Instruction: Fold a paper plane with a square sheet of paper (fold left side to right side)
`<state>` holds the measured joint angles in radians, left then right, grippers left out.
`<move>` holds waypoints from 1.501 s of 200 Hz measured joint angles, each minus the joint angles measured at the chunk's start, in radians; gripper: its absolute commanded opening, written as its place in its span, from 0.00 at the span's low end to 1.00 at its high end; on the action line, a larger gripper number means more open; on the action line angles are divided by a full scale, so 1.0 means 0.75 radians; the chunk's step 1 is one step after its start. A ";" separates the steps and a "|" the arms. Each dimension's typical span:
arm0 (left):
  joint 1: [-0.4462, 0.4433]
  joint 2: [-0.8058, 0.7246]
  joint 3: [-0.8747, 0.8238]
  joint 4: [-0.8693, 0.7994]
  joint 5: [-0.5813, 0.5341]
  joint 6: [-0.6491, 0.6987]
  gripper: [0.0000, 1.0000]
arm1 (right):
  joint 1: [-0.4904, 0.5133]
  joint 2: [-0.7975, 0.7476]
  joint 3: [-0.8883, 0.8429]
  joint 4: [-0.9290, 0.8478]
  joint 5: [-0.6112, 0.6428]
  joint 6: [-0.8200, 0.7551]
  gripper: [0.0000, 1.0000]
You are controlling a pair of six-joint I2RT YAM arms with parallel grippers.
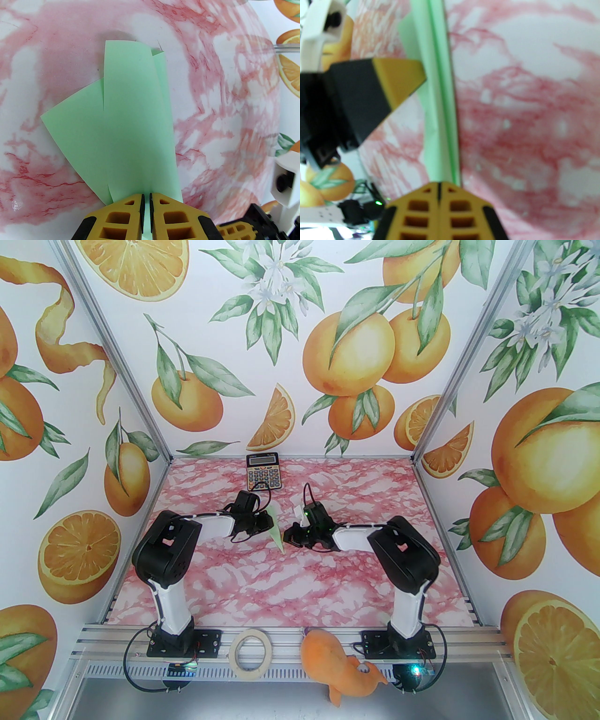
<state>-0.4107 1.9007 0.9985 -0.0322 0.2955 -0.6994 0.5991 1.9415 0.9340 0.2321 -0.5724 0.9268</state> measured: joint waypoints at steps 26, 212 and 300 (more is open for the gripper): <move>-0.001 0.001 0.000 0.003 0.000 0.001 0.14 | -0.007 0.041 -0.028 0.093 -0.033 0.071 0.02; 0.000 0.013 0.002 0.021 0.016 0.004 0.14 | -0.006 0.020 -0.095 0.186 -0.073 0.084 0.08; 0.000 0.026 0.016 0.028 0.025 0.005 0.14 | -0.009 -0.003 -0.126 0.283 -0.076 0.126 0.07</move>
<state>-0.4107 1.9205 1.0107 -0.0113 0.3141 -0.6960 0.5922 1.9396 0.8394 0.4446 -0.6292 1.0214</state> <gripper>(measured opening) 0.144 0.075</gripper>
